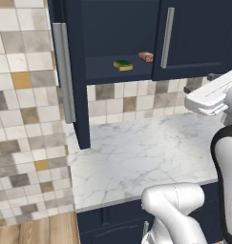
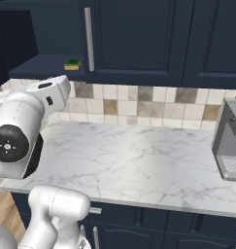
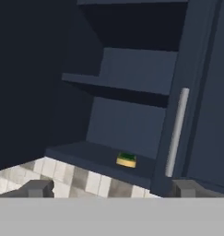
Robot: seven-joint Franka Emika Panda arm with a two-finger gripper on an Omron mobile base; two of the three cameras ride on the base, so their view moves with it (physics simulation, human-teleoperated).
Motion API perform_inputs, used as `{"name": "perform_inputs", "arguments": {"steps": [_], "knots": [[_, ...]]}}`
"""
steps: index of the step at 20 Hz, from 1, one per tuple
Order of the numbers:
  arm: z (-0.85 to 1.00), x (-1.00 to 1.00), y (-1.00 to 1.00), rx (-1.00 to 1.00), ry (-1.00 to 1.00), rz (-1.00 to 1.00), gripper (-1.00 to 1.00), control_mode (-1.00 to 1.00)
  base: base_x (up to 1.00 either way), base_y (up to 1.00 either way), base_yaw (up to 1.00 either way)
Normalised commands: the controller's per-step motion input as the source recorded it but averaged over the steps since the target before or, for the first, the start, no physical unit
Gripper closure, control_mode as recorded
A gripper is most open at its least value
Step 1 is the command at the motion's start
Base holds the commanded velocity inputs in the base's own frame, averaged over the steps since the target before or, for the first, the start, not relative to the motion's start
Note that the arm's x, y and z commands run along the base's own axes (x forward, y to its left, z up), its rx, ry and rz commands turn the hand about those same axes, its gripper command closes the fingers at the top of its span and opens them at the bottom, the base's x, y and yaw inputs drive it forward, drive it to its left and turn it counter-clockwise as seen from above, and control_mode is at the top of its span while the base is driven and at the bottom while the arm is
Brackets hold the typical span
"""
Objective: Pick up the bar soap and sponge from the sink, and place them back in the cabinet, and close the cabinet doors.
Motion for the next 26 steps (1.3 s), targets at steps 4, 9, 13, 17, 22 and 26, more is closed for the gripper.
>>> {"name": "perform_inputs", "arguments": {"steps": [4, 9, 13, 17, 22, 26], "knots": [[0.01, -0.37, 0.18, -0.16, -0.03, -0.02, -1.00, -1.00, 0.00, 0.00, 0.00], [0.02, -0.40, 0.27, -0.19, -0.02, -0.01, -1.00, -1.00, 0.00, 0.00, 0.00], [0.00, -0.38, 0.39, -0.23, -0.03, -0.02, -1.00, -1.00, 0.00, 0.00, 0.00], [0.00, -0.40, 0.47, -0.22, -0.01, -0.02, -1.00, -1.00, 0.00, 0.00, 0.00], [0.00, -0.37, 0.50, -0.23, -0.04, -0.02, -1.00, -1.00, 0.00, 0.00, 0.00], [0.00, -0.35, 0.53, -0.21, -0.05, -0.03, -1.00, -1.00, 0.00, 0.00, 0.00]]}}
